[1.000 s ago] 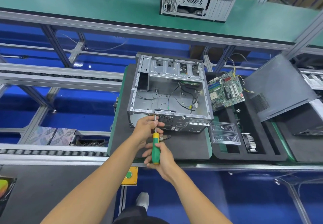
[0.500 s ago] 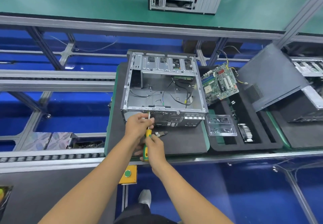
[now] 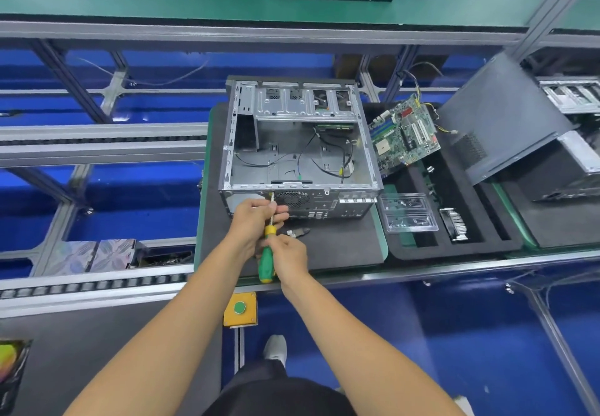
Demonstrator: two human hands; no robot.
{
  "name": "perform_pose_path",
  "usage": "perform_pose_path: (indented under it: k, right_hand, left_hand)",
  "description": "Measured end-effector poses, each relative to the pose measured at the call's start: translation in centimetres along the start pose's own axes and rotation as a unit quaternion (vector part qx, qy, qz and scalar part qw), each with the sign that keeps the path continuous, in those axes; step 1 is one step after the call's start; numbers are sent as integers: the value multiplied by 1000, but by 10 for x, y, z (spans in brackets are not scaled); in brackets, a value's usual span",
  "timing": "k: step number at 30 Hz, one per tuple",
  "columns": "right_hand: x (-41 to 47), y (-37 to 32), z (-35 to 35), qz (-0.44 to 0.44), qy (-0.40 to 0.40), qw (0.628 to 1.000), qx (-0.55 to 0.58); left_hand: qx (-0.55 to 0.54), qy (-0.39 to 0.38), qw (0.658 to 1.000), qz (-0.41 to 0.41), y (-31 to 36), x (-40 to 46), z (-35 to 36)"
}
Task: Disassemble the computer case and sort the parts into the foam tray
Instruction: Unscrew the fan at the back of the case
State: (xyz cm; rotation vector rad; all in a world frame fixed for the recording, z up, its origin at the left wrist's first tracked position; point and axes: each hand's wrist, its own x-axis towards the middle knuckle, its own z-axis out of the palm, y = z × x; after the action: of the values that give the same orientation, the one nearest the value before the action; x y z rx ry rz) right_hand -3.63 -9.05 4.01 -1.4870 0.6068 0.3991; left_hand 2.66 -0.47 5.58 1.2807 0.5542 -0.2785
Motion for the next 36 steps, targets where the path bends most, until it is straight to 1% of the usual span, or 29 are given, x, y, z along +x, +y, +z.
perform_pose_path:
  k: [2, 4, 6, 10, 12, 14, 16, 18, 20, 22, 24, 27, 29, 30, 33, 36]
  right_hand:
    - [-1, 2, 5, -25, 40, 998, -48]
    - [-2, 3, 8, -39, 73, 994, -69]
    - [-3, 1, 7, -40, 82, 993, -79]
    - [-2, -3, 2, -21, 24, 997, -71]
    - [-2, -5, -2, 24, -29, 999, 10]
    - [-3, -2, -10, 88, -97, 987, 90]
    - [-2, 1, -19, 116, -147, 974, 130]
    - [0, 1, -24, 122, -163, 969, 140]
    - [2, -4, -23, 115, -142, 973, 143]
    - [3, -8, -17, 92, -106, 982, 129]
    - [2, -7, -13, 66, -76, 989, 109]
    - [2, 0, -8, 15, -23, 999, 47]
    - [3, 2, -5, -18, 17, 1000, -8]
    - [3, 2, -4, -28, 30, 999, -17]
    - [3, 3, -2, -33, 37, 998, -24]
    - [2, 0, -3, -23, 3, 1000, -18]
  left_hand:
    - [46, 19, 999, 13, -1, -3, -2]
    - [127, 52, 990, 41, -1, -3, -5]
    - [169, 66, 982, 56, 2, -3, -7]
    - [156, 52, 984, 68, 6, -4, -4]
    - [141, 41, 988, 57, 7, -5, 0]
    - [132, 33, 990, 40, 9, -5, 3]
    - [118, 27, 992, 25, 10, -5, 4]
    - [101, 16, 995, 12, 10, -6, 4]
    - [79, 7, 997, -3, 10, -6, 3]
    - [50, 1, 999, -14, 9, -7, 2]
    - [42, 1, 999, -11, 8, -9, 2]
    - [118, 14, 993, 19, 7, -14, -3]
    - [178, 7, 984, 32, 8, -16, -7]
    - [205, 0, 978, 32, 9, -16, -7]
    - [243, -7, 969, 34, 13, -17, -7]
    - [193, -15, 981, 14, 17, -16, -8]
